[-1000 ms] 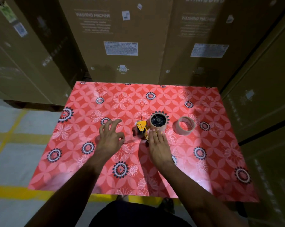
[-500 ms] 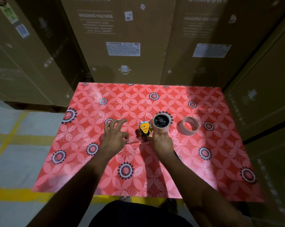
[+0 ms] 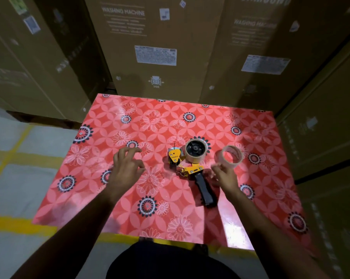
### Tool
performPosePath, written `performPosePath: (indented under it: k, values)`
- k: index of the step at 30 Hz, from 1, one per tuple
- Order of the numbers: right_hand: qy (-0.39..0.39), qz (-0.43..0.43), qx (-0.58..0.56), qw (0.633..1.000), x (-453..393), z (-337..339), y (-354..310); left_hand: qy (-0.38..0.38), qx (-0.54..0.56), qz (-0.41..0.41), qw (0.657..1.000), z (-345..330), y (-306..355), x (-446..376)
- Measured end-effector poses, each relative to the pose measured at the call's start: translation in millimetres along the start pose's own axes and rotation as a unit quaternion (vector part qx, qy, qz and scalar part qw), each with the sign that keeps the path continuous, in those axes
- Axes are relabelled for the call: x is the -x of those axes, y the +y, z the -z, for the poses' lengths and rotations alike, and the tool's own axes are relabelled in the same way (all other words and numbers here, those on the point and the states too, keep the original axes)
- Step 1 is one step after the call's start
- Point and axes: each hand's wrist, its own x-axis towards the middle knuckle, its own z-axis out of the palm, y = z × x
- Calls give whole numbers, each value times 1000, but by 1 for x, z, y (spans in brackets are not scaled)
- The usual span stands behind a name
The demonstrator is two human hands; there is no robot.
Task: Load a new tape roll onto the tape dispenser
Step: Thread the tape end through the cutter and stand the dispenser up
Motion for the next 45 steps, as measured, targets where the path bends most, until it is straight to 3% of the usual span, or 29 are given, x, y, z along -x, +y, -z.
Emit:
performPosePath:
  k: [2,4,6,9,13,20,23,28,31,33,36,39,41,45]
  values:
    - [-115,-125,-71,983,3,4,10,6,5,16,1000,-4,6,10]
    - [-247,-221,-172,928,3,1,18,-1,-1,22,1000,-9,12,19]
    - [-349,-254,-249,867,-7,-3,29,-11,-13,36,999,-14,19,29]
    - [-431,-296,-306,796,-25,-9,38,-5,-11,75,997,-20,25,44]
    - [-508,-333,-316,729,-36,-14,38,39,9,74,996,-24,23,69]
    - [-501,-359,-347,707,-35,-24,36,59,-6,117,991,-27,24,101]
    - [-517,-367,-309,709,-31,-28,28,44,-3,138,989,-28,29,103]
    - [-528,-365,-185,745,-9,-31,0,39,30,121,991,-24,28,91]
    - [-496,-327,-124,795,-1,-20,-22,21,146,141,979,-15,35,80]
    - [-448,-302,-73,838,1,-12,-35,-46,300,247,920,-7,44,70]
    - [-424,-262,-52,865,4,-2,-51,-142,568,376,718,3,54,56]
    - [-427,-247,-53,868,12,5,-64,-216,698,400,553,12,65,42]
    - [-426,-233,-50,873,17,9,-70,-227,739,402,490,16,73,32]
    - [-433,-203,-26,878,27,15,-72,-220,801,375,411,21,80,18]
